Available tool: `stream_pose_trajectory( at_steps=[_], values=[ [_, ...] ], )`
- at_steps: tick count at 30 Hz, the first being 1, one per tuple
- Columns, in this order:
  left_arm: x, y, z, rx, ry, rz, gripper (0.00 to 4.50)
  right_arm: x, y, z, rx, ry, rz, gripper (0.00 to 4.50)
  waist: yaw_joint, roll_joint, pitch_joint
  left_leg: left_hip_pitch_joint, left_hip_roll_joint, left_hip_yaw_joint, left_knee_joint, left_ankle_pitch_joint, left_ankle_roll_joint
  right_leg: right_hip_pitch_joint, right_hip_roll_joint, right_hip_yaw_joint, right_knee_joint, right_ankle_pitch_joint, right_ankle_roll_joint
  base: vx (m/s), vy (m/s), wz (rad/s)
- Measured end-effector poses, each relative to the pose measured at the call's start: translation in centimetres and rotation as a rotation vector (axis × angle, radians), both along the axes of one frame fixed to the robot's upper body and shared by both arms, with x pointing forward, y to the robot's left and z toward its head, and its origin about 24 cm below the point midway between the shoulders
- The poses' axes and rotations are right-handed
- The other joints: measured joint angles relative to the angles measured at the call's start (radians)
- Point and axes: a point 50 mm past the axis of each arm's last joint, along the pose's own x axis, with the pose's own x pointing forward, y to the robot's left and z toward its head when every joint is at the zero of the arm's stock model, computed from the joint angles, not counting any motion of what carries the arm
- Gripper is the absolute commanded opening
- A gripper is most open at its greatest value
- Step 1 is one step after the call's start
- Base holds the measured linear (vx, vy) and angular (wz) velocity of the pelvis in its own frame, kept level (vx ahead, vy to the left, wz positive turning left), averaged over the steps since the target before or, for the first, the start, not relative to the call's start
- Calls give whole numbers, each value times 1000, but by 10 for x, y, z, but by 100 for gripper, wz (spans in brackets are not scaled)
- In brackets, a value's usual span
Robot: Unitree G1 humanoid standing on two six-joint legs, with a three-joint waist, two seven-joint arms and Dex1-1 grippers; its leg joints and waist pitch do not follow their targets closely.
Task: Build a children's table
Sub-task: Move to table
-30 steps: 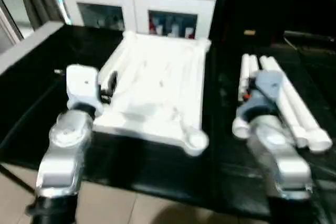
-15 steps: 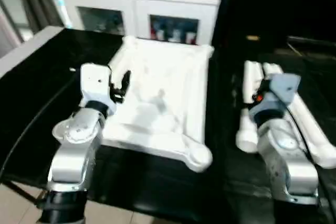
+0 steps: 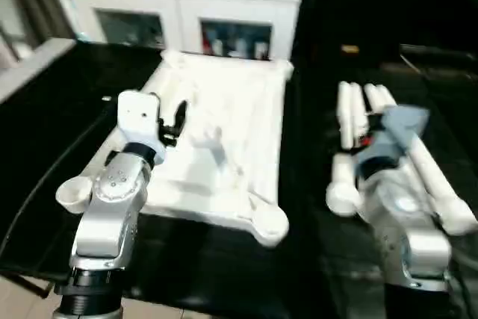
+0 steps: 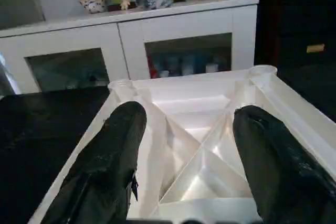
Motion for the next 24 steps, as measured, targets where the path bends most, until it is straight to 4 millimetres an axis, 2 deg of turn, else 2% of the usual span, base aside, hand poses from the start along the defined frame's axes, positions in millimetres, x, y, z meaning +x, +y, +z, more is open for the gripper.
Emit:
stream_pose_trajectory(
  at_steps=[1, 2, 3, 4, 5, 7, 8, 9, 10, 11, 12, 14, 17, 24],
  values=[
    [0, -2, 0, 22, 0, -2, 307, -1, -4, -1, 2, 3, -21, 441, 4, 4, 2, -5, -26, -33, 15, -4, 7, 6, 2, 20, -17, 14, 15, -71, 170, -56],
    [1, -1, 1, 37, -4, -2, 307, 0, -6, 1, 2, -9, -30, 441, -6, 16, 0, -2, -32, -43, -9, -13, 31, 7, 0, 20, -30, 26, 22, -59, 215, -45],
    [2, 1, 4, 50, -12, 1, 307, 0, -4, 2, 6, -30, -27, 441, -28, 18, 0, 0, -41, -45, -12, -6, 39, 5, -17, -10, -33, 32, 5, -47, 216, -8],
    [3, 4, 5, 61, -12, 10, 307, 1, 1, 4, 7, -60, -9, 441, -55, 15, 2, -4, -48, -45, -12, -2, 48, 2, -52, -69, -25, 32, -31, -47, 216, -8],
    [2, 6, 4, 56, -9, 16, 307, 1, 6, 5, -1, -71, 12, 441, -71, 23, 4, -4, -48, -47, -12, -2, 48, 12, -74, -118, -17, 29, -37, -60, 167, 12],
    [3, 10, 6, 48, -11, 27, 307, 3, 13, 9, -11, -76, 47, 441, -88, 21, 1, -10, -39, -55, -20, 12, 55, 34, -78, -180, 8, 10, -34, -70, 84, 4],
    [3, 12, 6, 50, -7, 29, 307, 5, 14, 10, -17, -79, 52, 441, -90, 19, -1, -15, -34, -56, -27, 21, 56, 42, -79, -198, 5, 3, -30, -82, 10, -3],
    [2, 13, 6, 51, -5, 32, 307, 6, 15, 12, -29, -83, 58, 441, -90, 10, -4, -24, -34, -52, -31, 29, 55, 48, -83, -198, -25, -9, -29, -94, -41, -6],
    [2, 14, 5, 43, 0, 31, 307, 6, 13, 14, -42, -84, 57, 441, -87, 4, -6, -33, -32, -51, -40, 41, 53, 49, -87, -204, -39, -3, -16, -94, -41, -6],
    [2, 13, 4, 37, 6, 21, 307, 6, 11, 12, -49, -75, 52, 441, -79, 3, -5, -35, -33, -46, -53, 53, 56, 42, -90, -203, -39, 2, -19, -108, -67, 0],
    [2, 12, 3, 31, 11, 12, 307, 6, 10, 10, -54, -56, 49, 441, -76, 2, -4, -33, -32, -38, -68, 66, 55, 37, -93, -203, -40, 6, -21, -61, -36, 2],
    [1, 12, 3, 28, 20, 7, 307, 6, 7, 6, -48, -32, 51, 441, -71, 1, 0, -22, -27, -24, -85, 83, 53, 37, -95, -202, -40, 11, -26, -99, -68, 2],
    [0, 12, 4, 27, 46, -25, 307, 6, 10, 8, -33, -44, 134, 441, -74, 4, 4, -18, -17, -16, -86, 84, 50, 37, -93, -204, -39, 10, -24, -89, -46, -1],
    [-5, 2, 2, 167, 108, -238, 307, 4, 16, 13, -82, -53, 302, 441, -73, 7, 6, -19, -16, -12, -86, 85, 50, 36, -94, -203, -40, 20, -28, 0, 0, 0]
  ],
)
